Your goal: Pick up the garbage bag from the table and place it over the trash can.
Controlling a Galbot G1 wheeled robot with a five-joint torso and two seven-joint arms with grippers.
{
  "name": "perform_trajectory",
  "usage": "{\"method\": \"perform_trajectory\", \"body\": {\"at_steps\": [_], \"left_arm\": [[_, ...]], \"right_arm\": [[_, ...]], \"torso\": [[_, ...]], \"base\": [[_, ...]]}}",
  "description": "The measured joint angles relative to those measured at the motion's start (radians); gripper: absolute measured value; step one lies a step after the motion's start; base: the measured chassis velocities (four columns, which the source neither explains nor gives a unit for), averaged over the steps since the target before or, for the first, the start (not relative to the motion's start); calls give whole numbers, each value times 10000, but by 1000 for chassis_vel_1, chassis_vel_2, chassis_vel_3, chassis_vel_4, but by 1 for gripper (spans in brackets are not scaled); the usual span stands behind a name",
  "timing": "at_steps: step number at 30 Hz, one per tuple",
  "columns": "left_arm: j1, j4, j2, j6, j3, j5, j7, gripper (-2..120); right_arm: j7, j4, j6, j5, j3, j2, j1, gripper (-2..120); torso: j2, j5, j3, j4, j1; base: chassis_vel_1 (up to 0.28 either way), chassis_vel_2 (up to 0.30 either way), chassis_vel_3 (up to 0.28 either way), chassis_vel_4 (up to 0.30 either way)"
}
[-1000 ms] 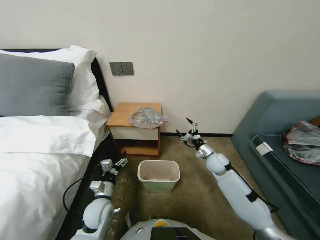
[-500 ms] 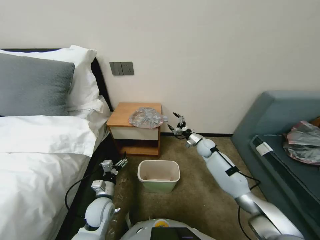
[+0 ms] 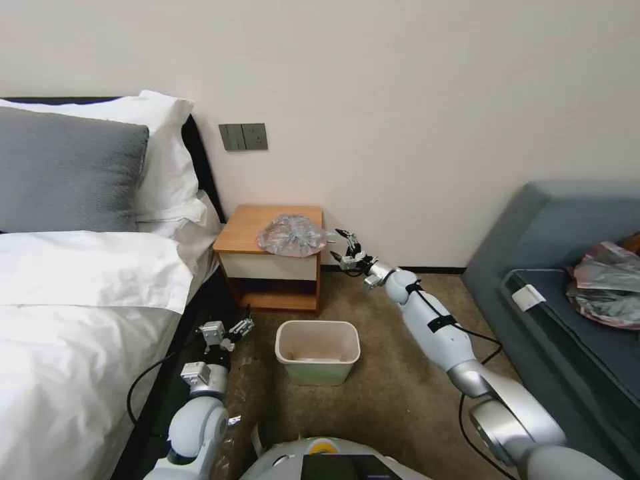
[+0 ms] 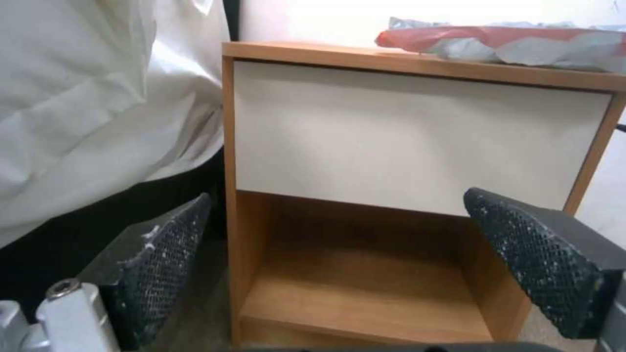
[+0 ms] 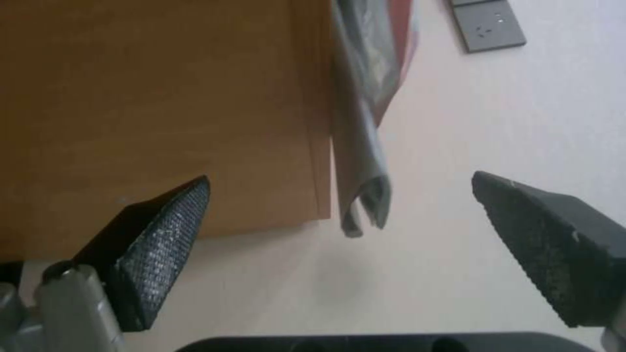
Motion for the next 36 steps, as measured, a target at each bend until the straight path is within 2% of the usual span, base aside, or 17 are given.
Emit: {"method": "perform_trajectory", "body": {"at_steps": [6,12,15,18,19,23,24,28,29,32,33,36], "left_arm": [[5,43,-17,-17,-40,79,-6,99],[-50,56,-128,-6,92,184,-6,99],[-75,107,-134,-4,127,226,-7,99],[-70,115,-127,-6,138,255,-23,99],[-70,115,-127,-6,138,255,-23,99],[-70,88,-99,-6,120,260,-38,99],[-70,88,-99,-6,120,260,-38,99],[-88,94,-134,-1,160,288,-44,99],[-88,94,-134,-1,160,288,-44,99],[-105,127,-162,2,240,335,-58,98],[-105,127,-162,2,240,335,-58,98],[-121,127,-145,8,257,341,-73,99]], "right_arm": [[132,-690,53,-94,0,138,435,100],[153,-728,50,-86,-131,209,619,100],[165,-727,32,-70,-200,256,661,95],[168,-776,9,-62,-233,312,662,82],[168,-776,9,-62,-233,312,662,82],[169,-814,9,-53,-255,297,654,64],[169,-814,9,-53,-255,297,654,64],[167,-790,-11,8,-308,279,693,44],[167,-790,-11,8,-308,279,693,44],[163,-742,-74,20,-337,286,691,30],[163,-742,-74,20,-337,286,691,30],[151,-653,-166,42,-355,279,647,15]], "torso": [[0,0,0,0,0],[0,0,0,0,0],[0,-1,0,0,0],[0,1,0,1,-1],[0,1,0,1,-1],[1,0,0,0,-1],[1,0,0,0,-1],[0,0,0,0,-1],[0,0,0,0,-1],[0,0,0,0,0],[0,0,0,0,0],[1,0,0,0,-1]], "base": [[0,0,0,0],[0,0,0,0],[0,0,0,0],[0,0,0,0],[0,0,0,0],[0,0,0,0],[0,0,0,0],[0,0,0,0],[0,0,0,0],[0,0,0,0],[0,0,0,0],[0,0,0,0]]}}
